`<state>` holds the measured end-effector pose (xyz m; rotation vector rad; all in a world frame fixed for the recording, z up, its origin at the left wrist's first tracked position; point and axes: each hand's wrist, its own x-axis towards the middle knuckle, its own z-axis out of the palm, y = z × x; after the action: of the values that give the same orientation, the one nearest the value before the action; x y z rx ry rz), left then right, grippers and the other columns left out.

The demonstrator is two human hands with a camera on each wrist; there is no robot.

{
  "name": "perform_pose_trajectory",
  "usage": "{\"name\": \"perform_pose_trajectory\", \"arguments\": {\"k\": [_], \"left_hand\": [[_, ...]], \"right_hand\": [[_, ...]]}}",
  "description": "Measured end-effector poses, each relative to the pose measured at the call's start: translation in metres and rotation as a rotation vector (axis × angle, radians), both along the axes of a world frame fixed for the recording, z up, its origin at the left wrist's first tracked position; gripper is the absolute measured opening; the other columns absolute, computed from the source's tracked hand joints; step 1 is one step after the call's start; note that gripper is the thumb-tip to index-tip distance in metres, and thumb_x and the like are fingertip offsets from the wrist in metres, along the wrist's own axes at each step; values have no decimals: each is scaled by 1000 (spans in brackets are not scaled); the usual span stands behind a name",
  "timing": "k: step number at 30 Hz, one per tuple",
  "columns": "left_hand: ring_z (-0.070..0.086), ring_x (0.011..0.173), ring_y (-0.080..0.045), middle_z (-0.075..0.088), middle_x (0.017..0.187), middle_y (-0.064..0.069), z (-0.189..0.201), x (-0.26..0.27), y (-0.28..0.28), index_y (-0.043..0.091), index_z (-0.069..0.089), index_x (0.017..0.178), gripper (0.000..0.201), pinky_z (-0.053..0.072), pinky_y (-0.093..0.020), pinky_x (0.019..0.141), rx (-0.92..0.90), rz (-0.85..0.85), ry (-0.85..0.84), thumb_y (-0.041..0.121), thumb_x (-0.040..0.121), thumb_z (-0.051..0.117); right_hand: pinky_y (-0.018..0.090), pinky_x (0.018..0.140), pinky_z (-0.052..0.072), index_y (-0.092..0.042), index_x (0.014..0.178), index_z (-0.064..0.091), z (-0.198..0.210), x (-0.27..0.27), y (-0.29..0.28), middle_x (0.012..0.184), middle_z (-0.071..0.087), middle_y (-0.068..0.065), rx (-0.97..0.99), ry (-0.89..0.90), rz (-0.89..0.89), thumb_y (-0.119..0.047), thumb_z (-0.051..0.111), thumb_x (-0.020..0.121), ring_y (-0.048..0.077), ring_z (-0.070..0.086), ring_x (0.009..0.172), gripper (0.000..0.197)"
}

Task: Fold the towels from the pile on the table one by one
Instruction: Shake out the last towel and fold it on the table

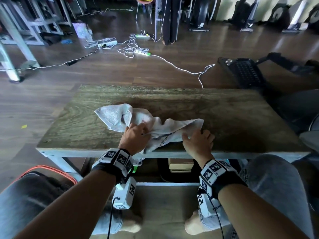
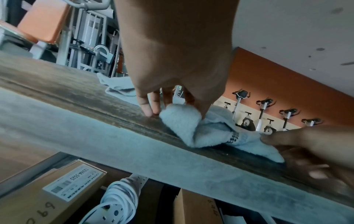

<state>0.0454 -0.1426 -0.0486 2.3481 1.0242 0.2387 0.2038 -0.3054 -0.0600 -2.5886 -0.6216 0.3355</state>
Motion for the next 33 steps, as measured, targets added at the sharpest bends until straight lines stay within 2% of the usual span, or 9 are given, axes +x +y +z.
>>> {"name": "perform_pose_trajectory", "arguments": {"k": [4, 8, 13, 17, 19, 23, 26, 29, 33], "left_hand": [[56, 67, -16, 60, 73, 3, 6, 2, -5, 23, 56, 78, 15, 44, -26, 60, -164, -11, -288, 16, 87, 66], [53, 50, -14, 57, 65, 6, 4, -5, -12, 31, 55, 77, 22, 43, -26, 46, -221, -161, -334, 17, 91, 65], [58, 67, 4, 63, 78, 10, 6, -3, -19, 20, 59, 89, 14, 44, -12, 61, -202, -184, -335, 15, 88, 71], [61, 88, -7, 61, 98, 6, 7, 0, -21, 16, 45, 123, 53, 54, -24, 78, -227, -136, -285, 22, 81, 78], [59, 82, -15, 57, 86, 10, 6, 4, -22, 19, 42, 119, 54, 53, -39, 80, -126, -106, -236, 27, 80, 78], [56, 85, -22, 56, 87, 2, 29, 10, -24, 18, 49, 92, 37, 50, -43, 83, 134, -44, -75, 44, 81, 72], [62, 77, -23, 64, 76, 5, 45, 8, -11, 25, 58, 86, 31, 52, -45, 82, 118, 56, -207, 53, 76, 68], [63, 76, -21, 65, 70, 8, 53, 4, 5, 30, 67, 101, 33, 51, -37, 76, 97, 118, -304, 51, 77, 72], [62, 96, -34, 65, 104, -13, 55, -1, 18, 18, 59, 112, 47, 46, -38, 75, 134, 222, -133, 54, 83, 67]], "right_hand": [[51, 106, 30, -23, 128, 51, 10, -6, 15, 136, 34, 20, 40, 94, 52, -52, 44, 95, 40, 29, 126, 45], [42, 101, 30, -34, 117, 65, 16, -16, 32, 130, 46, 20, 71, 157, 98, -38, 45, 93, 39, 36, 120, 32], [43, 99, 50, -35, 114, 70, 23, -25, 37, 113, 71, -10, 484, 340, 105, -25, 51, 87, 19, 62, 110, 34], [22, 80, 54, -24, 118, 68, 37, -28, 37, 96, 66, -16, 656, 335, 181, -11, 55, 93, 3, 64, 86, 31], [12, 63, 47, -22, 121, 67, 47, -31, 39, 94, 66, -11, 687, 265, 232, -9, 55, 94, -3, 59, 68, 32], [11, 54, 39, -28, 115, 63, 68, -23, 37, 87, 63, -11, 691, 155, 394, -1, 47, 91, -2, 51, 57, 39], [18, 81, 47, -27, 123, 58, 86, -2, 32, 114, 64, -6, 736, 17, 438, 12, 41, 82, 1, 60, 92, 59], [24, 111, 35, -28, 148, 41, 104, 16, 28, 150, 45, -3, 758, -82, 353, 14, 37, 85, 13, 45, 134, 75], [8, 97, 25, -23, 157, 17, 115, 31, 24, 160, 32, 0, 685, -94, 211, 1, 49, 96, 14, 36, 142, 74]]}}
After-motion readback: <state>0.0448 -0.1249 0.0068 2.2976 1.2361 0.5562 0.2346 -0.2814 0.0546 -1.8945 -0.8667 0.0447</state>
